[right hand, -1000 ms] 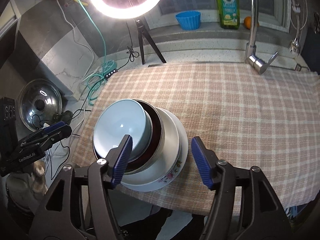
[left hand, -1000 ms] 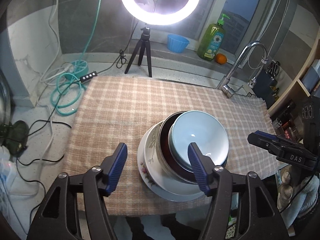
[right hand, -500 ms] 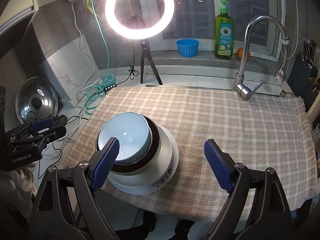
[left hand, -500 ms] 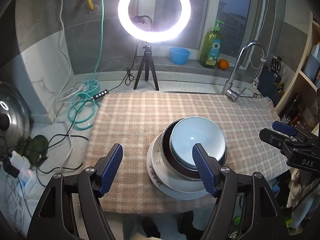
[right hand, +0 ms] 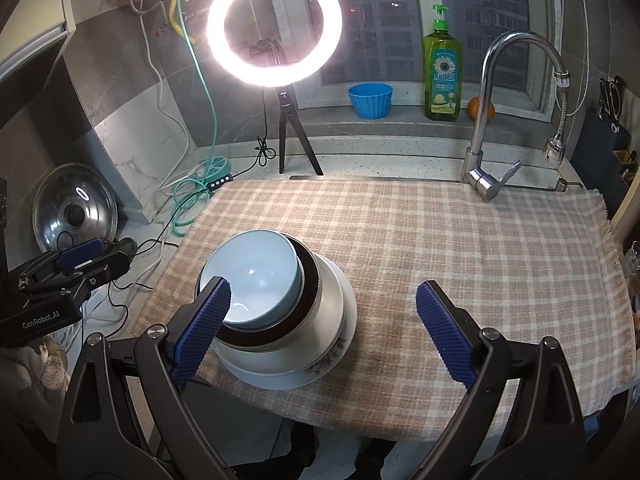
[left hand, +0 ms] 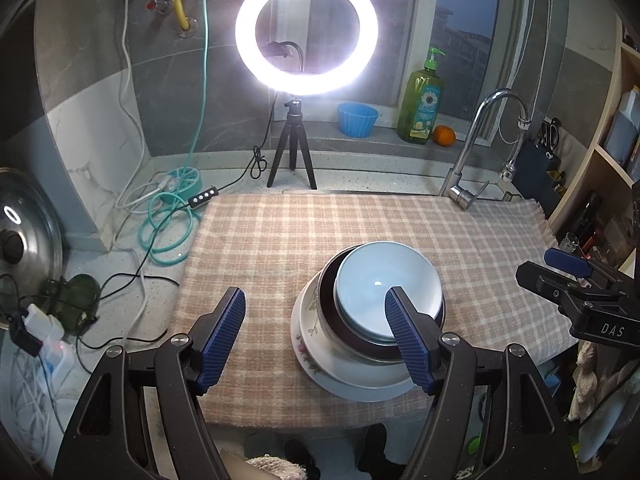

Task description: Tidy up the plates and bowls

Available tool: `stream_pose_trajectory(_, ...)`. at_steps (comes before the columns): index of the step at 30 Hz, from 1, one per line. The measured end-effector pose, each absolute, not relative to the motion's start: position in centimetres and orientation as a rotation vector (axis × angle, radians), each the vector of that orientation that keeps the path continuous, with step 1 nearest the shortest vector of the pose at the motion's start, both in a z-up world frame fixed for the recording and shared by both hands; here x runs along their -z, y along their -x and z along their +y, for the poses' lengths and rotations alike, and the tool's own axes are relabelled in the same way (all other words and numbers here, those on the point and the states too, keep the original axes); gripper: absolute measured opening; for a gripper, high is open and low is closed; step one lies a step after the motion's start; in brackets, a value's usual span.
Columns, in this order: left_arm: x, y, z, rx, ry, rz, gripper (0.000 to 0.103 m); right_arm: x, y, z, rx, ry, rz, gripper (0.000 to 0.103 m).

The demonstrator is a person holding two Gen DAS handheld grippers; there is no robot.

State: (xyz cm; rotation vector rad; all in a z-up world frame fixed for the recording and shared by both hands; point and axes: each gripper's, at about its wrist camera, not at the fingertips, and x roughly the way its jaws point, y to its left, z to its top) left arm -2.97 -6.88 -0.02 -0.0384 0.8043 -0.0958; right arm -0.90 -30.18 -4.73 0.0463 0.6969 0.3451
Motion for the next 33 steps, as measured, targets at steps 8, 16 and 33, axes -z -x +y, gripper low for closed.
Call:
stream_pose_trajectory(8, -0.11, 2.97, -7.04, 0.098, 0.036, 0.803, 0.072, 4.7, 1.01, -30.24, -0.345, -0.048, 0.696, 0.096)
stream_pose_trajectory(16, -0.25, 3.02, -7.12, 0.104, 0.033, 0.806, 0.072, 4.73, 1.18, -30.22, -0.345, -0.052, 0.699, 0.096)
stream_pose_trajectory(33, -0.22, 3.05, -7.16, 0.102, 0.032, 0.803, 0.072, 4.83, 1.56, -30.07, -0.341, -0.054, 0.701, 0.096)
